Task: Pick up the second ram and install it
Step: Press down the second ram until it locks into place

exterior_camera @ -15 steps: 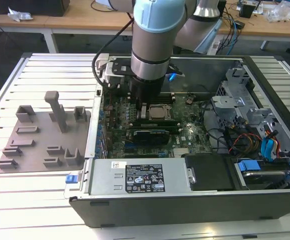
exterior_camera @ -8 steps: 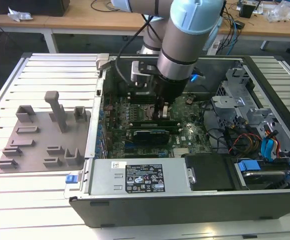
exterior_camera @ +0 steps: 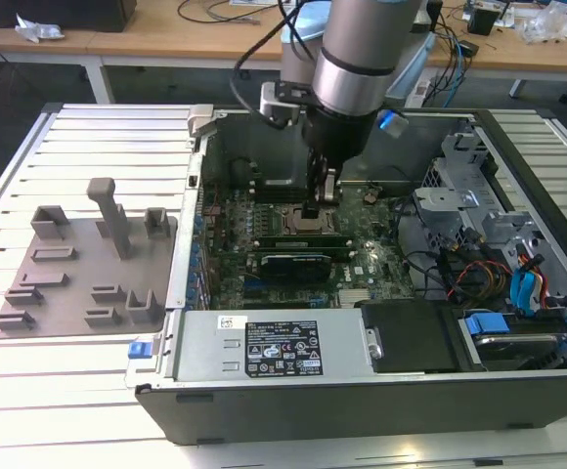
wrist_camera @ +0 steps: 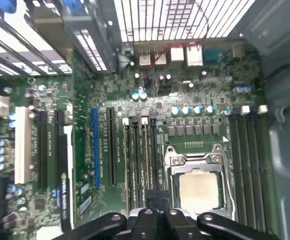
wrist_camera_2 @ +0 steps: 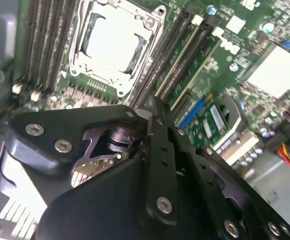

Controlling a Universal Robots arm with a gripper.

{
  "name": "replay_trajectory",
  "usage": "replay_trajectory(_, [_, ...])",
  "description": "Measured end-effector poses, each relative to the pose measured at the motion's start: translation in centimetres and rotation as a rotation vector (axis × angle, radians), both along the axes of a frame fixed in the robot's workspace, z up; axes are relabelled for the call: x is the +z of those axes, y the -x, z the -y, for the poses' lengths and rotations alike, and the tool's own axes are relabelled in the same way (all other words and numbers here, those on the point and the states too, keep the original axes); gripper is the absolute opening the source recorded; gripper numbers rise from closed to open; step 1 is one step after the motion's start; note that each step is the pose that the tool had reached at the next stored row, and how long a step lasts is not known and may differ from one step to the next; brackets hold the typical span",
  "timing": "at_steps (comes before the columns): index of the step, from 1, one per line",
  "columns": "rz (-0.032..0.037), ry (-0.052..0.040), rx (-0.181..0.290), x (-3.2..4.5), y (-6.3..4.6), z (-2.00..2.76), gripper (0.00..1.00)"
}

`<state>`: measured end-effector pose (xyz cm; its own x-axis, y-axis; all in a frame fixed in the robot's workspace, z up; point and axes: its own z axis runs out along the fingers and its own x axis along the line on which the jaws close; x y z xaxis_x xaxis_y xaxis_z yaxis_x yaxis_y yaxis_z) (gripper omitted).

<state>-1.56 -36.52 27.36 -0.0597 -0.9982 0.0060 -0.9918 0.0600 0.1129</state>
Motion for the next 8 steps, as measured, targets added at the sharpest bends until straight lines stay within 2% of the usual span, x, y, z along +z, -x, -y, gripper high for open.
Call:
replay_trajectory(2, [0.0000, -0.0001, 0.000, 1.76, 0.0, 0.00, 0.10])
replay_trajectory(3, [0.0001, -0.0004, 0.000, 2.05, 0.0, -0.01, 0.10])
replay_trajectory(8, [0.0001, -0.0003, 0.000, 2.07, 0.0, 0.00, 0.10])
